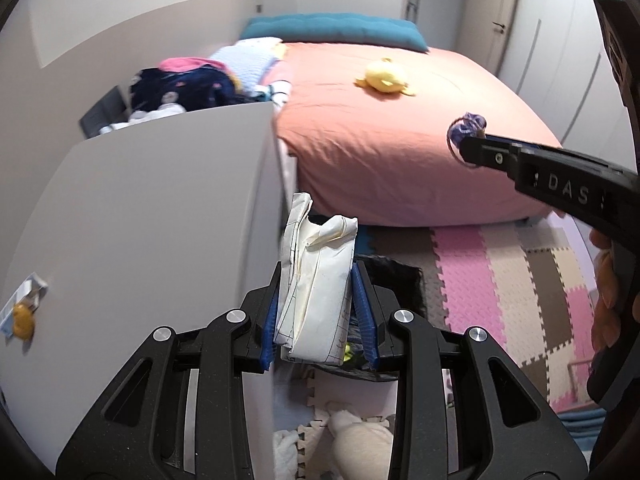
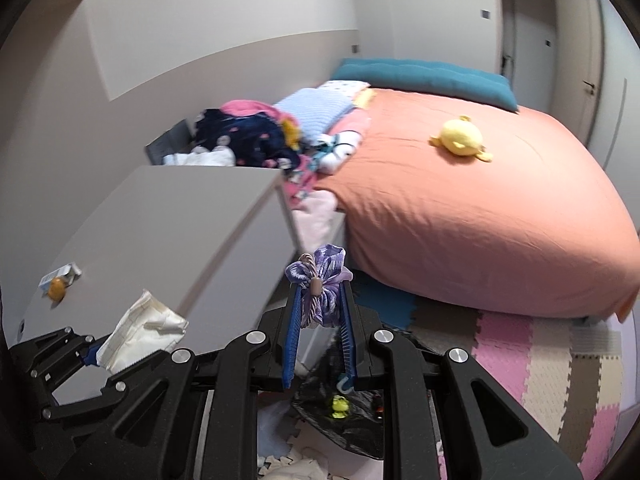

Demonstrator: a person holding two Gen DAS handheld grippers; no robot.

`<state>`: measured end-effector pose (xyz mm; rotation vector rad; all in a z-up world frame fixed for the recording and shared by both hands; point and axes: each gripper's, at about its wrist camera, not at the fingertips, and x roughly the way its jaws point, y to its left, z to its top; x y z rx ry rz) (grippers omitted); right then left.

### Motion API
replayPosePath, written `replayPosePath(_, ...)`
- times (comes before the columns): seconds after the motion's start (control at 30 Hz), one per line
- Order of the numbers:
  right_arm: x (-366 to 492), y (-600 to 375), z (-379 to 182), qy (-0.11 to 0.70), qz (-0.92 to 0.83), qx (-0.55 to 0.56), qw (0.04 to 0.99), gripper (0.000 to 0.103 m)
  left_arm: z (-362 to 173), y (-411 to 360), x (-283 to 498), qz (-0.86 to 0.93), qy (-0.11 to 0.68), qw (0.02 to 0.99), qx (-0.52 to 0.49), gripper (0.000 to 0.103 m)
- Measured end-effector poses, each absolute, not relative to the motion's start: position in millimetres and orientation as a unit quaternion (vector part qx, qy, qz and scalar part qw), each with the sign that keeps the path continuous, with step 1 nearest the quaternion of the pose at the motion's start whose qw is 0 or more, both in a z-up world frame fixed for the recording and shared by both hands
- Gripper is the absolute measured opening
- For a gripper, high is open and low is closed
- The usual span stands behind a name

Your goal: Collect trash

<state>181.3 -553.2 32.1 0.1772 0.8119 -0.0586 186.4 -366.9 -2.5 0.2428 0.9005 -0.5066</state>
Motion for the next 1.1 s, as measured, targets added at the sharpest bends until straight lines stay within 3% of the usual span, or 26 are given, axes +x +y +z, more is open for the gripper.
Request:
replayPosePath(0.27, 187, -602, 23, 0.401, -0.074, 0.101, 0.907, 0.021, -23, -400, 189, -0.269, 0.453, 0.839, 0.134, 0.035)
replayPosePath(0.33, 194, -613, 21, 0.404, -0.097, 0.095, 0.905, 0.043, -31, -406, 198, -0.264, 0.469, 0.832, 0.133, 0.065)
replayPosePath(0.37, 199, -619, 20, 0.407, -0.111, 0.091, 0.902, 0.068, -32, -407, 201, -0.257, 0.469, 0.834, 0.133, 0.099)
replayPosePath(0.4, 203, -623, 20, 0.406, -0.116, 0.092, 0.902, 0.095, -32, -407, 204, -0.249, 0.461, 0.841, 0.134, 0.097)
replayPosePath(0.43, 205, -627, 21, 0.402, -0.118, 0.095, 0.903, 0.101, -32, -406, 205, -0.241, 0.456, 0.846, 0.138, 0.097)
replayPosePath(1.1, 211, -621, 21, 0.397, -0.143, 0.078, 0.903, 0.101, -20, -371, 212, -0.221, 0.446, 0.858, 0.127, 0.097)
